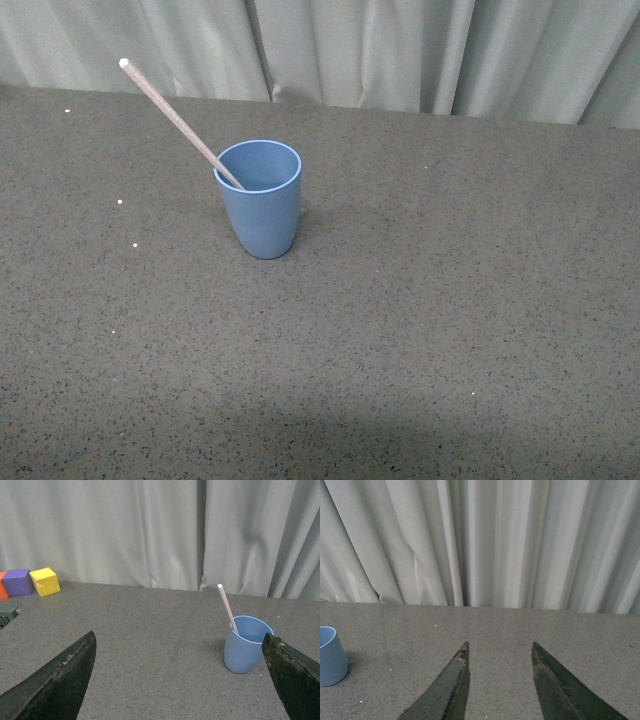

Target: Transfer chopsticks to blue cup

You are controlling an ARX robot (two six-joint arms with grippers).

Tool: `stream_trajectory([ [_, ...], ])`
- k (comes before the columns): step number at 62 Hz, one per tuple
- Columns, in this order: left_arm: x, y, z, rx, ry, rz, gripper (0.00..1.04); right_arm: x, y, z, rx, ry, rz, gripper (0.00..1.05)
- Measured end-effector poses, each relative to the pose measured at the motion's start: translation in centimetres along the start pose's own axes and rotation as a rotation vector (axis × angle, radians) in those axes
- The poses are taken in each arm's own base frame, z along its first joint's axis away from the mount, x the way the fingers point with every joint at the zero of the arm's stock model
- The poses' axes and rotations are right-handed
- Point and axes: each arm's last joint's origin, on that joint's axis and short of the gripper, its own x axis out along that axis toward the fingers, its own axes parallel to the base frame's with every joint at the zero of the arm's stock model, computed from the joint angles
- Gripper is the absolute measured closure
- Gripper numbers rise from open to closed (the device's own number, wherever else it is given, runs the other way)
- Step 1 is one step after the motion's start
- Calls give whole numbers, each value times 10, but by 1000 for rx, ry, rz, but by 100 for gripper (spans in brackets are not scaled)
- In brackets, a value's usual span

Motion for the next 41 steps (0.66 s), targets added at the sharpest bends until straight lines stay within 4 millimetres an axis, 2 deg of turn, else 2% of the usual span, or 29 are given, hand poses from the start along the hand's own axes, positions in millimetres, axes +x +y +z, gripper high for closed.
stream_trajectory([
  [21, 0, 0, 0, 0, 0, 0, 7, 0, 0, 0, 1, 0, 0, 8],
  [41, 0, 0, 0, 0, 0, 0, 7, 0, 0, 0, 1, 0, 0, 9],
])
